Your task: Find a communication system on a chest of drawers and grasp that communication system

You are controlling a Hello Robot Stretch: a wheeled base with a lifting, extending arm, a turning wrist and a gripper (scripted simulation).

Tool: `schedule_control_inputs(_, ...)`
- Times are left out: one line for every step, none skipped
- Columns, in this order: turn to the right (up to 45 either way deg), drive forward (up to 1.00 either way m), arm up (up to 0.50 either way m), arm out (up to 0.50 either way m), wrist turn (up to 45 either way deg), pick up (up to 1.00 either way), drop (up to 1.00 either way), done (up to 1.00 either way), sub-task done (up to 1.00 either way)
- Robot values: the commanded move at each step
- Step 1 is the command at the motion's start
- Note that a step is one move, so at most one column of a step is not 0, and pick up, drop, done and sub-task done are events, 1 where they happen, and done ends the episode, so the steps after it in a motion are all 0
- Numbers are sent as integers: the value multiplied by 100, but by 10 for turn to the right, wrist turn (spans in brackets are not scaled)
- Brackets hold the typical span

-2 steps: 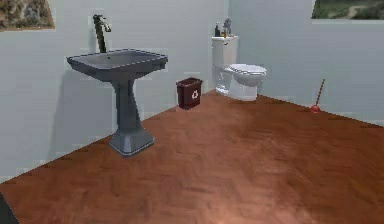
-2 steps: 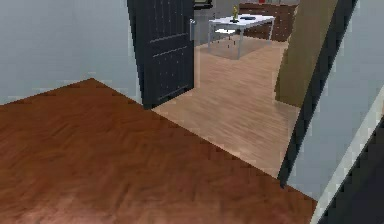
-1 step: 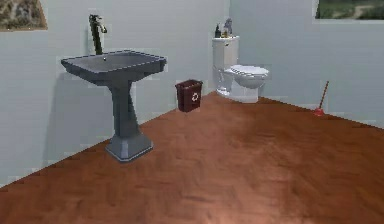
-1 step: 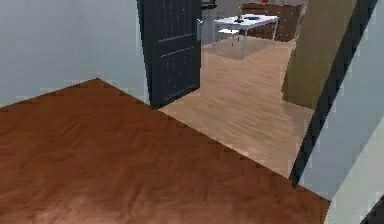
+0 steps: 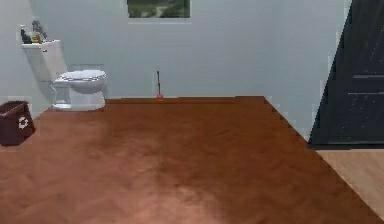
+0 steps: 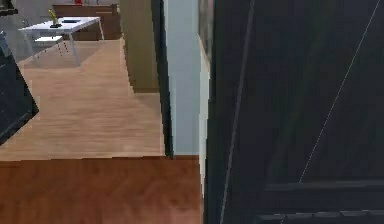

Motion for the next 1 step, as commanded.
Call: schedule_control_inputs(390, 0, 0, 0, 0, 0, 0, 0, 0)
